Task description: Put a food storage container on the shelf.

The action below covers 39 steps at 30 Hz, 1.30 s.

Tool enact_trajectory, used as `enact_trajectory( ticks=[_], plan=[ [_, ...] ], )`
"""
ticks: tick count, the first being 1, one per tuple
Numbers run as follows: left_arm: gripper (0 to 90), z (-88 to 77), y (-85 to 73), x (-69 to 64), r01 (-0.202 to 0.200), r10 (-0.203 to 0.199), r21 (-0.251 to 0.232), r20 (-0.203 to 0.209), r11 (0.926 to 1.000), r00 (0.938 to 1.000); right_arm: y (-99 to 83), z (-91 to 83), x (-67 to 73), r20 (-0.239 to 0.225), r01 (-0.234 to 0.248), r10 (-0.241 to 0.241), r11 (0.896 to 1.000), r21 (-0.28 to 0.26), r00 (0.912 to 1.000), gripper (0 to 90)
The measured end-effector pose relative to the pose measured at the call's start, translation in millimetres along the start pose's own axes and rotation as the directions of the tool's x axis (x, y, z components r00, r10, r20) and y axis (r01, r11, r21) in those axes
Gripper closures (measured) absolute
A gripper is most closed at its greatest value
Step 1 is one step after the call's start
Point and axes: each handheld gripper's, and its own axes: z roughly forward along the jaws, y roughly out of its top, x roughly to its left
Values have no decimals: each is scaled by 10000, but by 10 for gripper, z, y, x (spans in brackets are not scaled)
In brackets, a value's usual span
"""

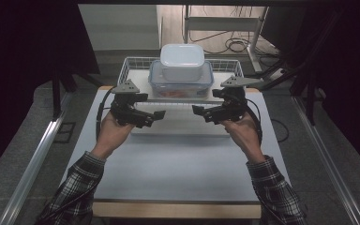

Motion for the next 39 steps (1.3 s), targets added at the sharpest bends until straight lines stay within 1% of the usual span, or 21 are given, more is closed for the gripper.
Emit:
enact_trajectory(
  ticks=[4, 10, 13, 19, 24, 27, 29, 32, 36, 39],
  plan=[
    [52, 8, -41, -42, -76, 76, 50, 21, 10000, 10000, -35, -15, 27, -99, 40, -40, 10000, -10, 9999, 1],
    [44, 16, -111, -90, -278, 279, 229, -46, 9994, 9996, -102, -40, 65, -60, 157, -157, 9999, 16, 9999, 0],
    [44, 9, -155, -100, -296, 296, 283, -6, 9992, 9996, -139, -52, 82, 5, 227, -227, 9997, 40, 9997, 1],
    [42, -4, -249, -118, -242, 240, 350, 46, 9991, 9997, -224, -72, 115, -31, 190, -190, 9998, 76, 9998, 1],
    [41, -32, -313, -153, -251, 248, 389, 79, 9989, 9997, -274, -98, 148, -69, 139, -138, 9999, 73, 9999, 0],
    [41, -53, -354, -177, -281, 276, 410, 114, 9988, 9996, -308, -106, 171, 29, 192, -192, 9997, 122, 9998, 0],
    [41, -58, -389, -197, -265, 258, 418, 152, 9988, 9996, -341, -105, 184, 27, 143, -144, 9997, 179, 9999, 0],
    [42, -50, -448, -224, -358, 350, 567, 155, 9977, 9993, -397, -93, 192, 24, 186, -186, 9996, 235, 9998, 0],
    [42, -27, -525, -260, -363, 349, 633, 237, 9973, 9991, -470, -85, 199, -11, 187, -187, 9994, 307, 9998, 0],
    [42, -3, -589, -292, -436, 423, 673, 198, 9968, 9989, -527, -84, 209, -40, 194, -192, 9992, 344, 9998, 0]
  ],
)
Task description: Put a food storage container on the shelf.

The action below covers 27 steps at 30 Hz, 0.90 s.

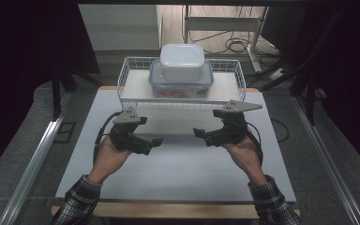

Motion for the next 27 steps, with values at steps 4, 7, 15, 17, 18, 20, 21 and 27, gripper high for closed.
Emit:
enact_trajectory(
  ticks=[4, 7, 15, 17, 18, 20, 21, 27],
  plan=[
    [42, 47, -92, -40, 12, -12, 59, -71, 10000, 10000, -84, 13, 8, 14, 13, -13, 10000, 79, 10000, 0],
    [42, 83, -169, -57, 57, -56, 134, -88, 9999, 9999, -153, 26, 11, -43, -101, 102, 9999, 134, 9999, 0],
    [44, 162, -320, -59, 245, -238, 396, -182, 9989, 9996, -288, 40, 4, 28, -131, 131, 9996, 250, 9999, 0],
    [44, 162, -335, -67, 254, -249, 390, -140, 9989, 9996, -309, 38, 8, -10, -156, 157, 9996, 235, 9999, 0],
    [44, 158, -342, -74, 250, -245, 378, -141, 9990, 9996, -320, 37, 13, -4, -155, 155, 9995, 264, 9999, 0],
    [44, 149, -358, -87, 249, -243, 360, -161, 9990, 9996, -349, 39, 22, 6, -112, 112, 9995, 311, 9999, 0],
    [44, 143, -368, -93, 278, -273, 343, -138, 9990, 9995, -365, 40, 26, -1, -91, 91, 9994, 348, 10000, 0],
    [45, 164, -470, -121, 343, -338, 473, -98, 9983, 9994, -460, 12, 46, 59, -70, 67, 9985, 540, 10000, 0]
  ],
)
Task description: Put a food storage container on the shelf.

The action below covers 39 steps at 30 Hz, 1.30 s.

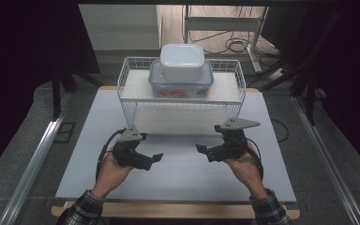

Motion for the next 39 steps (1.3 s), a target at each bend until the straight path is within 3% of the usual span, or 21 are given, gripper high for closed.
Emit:
enact_trajectory(
  ticks=[16, 28, 39],
  plan=[
    [43, -118, -166, -75, -123, 126, 101, -247, 9999, 9996, -231, -53, 11, 194, -130, 127, 9998, 171, 9997, 0],
    [46, -151, -322, -48, 209, -211, -56, -361, 9998, 9991, -418, -144, -16, 296, -358, 350, 9990, 259, 9989, 0],
    [46, -129, -466, -36, 259, -260, -17, -527, 9997, 9983, -612, -206, -64, 528, -606, 587, 9975, 364, 9969, 0]
  ],
)
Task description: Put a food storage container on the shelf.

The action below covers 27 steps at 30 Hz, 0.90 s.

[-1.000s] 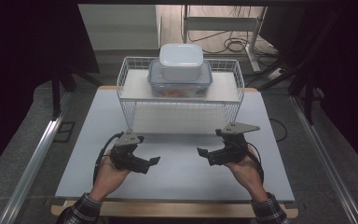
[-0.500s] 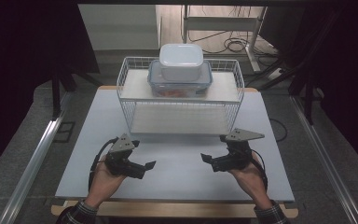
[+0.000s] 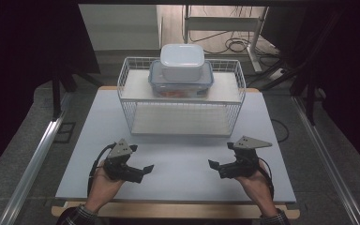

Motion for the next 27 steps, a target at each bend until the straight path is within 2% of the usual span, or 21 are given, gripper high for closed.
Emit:
enact_trajectory(
  ticks=[18, 23, 27],
  plan=[
    [45, -70, -345, 62, 485, -475, 234, -398, 9986, 9981, -289, 26, -30, 219, -214, 205, 9988, 437, 9996, 0],
    [44, -25, -414, 60, 388, -356, 563, -569, 9977, 9977, -387, 65, -45, 182, -324, 313, 9974, 639, 9993, 0],
    [42, 44, -456, 54, 362, -321, 787, -527, 9962, 9981, -460, 108, -59, 223, -393, 376, 9958, 827, 9990, 0]
  ],
)
